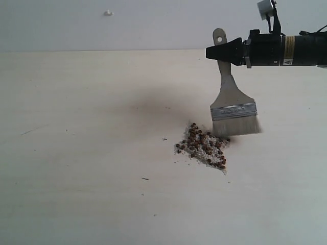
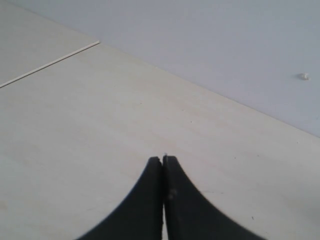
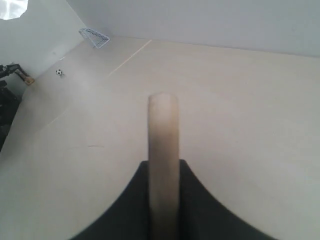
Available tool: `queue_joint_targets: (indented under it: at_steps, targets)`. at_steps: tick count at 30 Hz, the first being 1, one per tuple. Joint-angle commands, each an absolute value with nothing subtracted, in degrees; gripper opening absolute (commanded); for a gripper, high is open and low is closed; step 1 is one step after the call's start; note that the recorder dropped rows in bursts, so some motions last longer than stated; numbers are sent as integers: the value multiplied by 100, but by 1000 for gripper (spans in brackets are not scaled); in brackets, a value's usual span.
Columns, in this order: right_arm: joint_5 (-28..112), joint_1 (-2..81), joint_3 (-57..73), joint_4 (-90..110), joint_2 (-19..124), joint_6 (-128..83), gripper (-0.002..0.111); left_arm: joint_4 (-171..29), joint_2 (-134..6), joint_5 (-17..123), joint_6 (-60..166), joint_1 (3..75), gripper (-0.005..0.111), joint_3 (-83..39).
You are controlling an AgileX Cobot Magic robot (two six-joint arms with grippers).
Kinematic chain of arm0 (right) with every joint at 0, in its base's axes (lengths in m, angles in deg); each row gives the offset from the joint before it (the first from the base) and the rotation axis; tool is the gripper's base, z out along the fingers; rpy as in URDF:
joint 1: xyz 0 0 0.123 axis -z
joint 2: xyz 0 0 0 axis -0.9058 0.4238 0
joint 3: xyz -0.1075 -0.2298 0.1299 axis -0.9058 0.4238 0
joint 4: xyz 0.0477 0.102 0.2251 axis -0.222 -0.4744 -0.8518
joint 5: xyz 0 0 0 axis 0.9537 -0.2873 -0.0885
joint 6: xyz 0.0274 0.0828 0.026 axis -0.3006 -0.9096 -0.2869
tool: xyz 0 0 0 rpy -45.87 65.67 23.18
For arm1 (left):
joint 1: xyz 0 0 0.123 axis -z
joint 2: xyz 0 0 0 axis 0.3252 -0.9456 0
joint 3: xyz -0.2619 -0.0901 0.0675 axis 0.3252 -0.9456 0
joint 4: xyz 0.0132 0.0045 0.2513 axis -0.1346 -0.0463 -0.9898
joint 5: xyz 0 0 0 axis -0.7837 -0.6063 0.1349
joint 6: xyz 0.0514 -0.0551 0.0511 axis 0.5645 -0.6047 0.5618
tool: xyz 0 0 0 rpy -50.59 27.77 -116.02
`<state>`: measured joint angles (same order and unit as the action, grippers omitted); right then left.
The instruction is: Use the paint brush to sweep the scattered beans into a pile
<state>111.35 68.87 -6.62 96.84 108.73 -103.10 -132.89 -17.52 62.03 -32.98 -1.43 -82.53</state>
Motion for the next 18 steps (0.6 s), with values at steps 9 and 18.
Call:
queue_joint_targets:
  at_steps: [9, 18]
  targets:
    - [11201, 6635, -703, 8068, 10775, -9242, 0, -13251, -1739, 6191, -3284, -167, 0, -8274]
    - [11035, 6429, -714, 8006, 11138, -8905, 0, -13251, -1739, 6191, -3284, -167, 0, -8274]
